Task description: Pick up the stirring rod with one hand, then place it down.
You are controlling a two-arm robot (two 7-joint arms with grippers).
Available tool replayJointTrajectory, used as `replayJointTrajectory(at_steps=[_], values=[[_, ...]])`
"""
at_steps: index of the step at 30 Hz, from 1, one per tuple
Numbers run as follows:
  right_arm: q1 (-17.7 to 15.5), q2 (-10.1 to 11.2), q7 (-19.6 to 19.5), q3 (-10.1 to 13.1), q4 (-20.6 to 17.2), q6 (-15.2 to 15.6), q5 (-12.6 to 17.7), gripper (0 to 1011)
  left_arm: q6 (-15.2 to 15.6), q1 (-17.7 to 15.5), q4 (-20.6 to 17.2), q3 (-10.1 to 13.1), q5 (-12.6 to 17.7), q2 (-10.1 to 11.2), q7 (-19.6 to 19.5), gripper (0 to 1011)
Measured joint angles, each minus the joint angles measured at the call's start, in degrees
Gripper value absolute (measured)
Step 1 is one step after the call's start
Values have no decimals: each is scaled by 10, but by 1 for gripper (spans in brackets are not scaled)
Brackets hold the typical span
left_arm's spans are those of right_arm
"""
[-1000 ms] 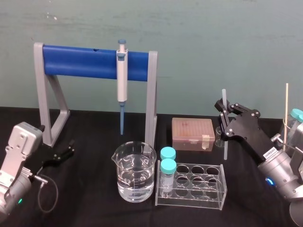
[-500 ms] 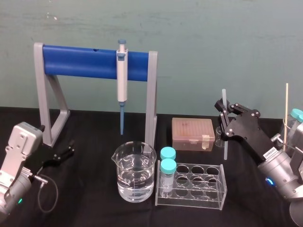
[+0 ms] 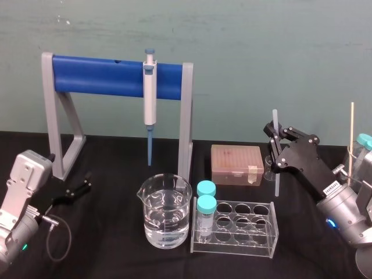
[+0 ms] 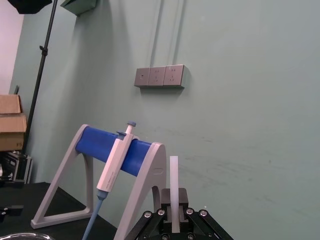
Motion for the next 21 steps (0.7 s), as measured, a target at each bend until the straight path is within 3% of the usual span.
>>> replayJointTrajectory(at_steps=[21], values=[[0,0,0,0,0,0,0,71,0,0,0,0,0,0,0,1001]])
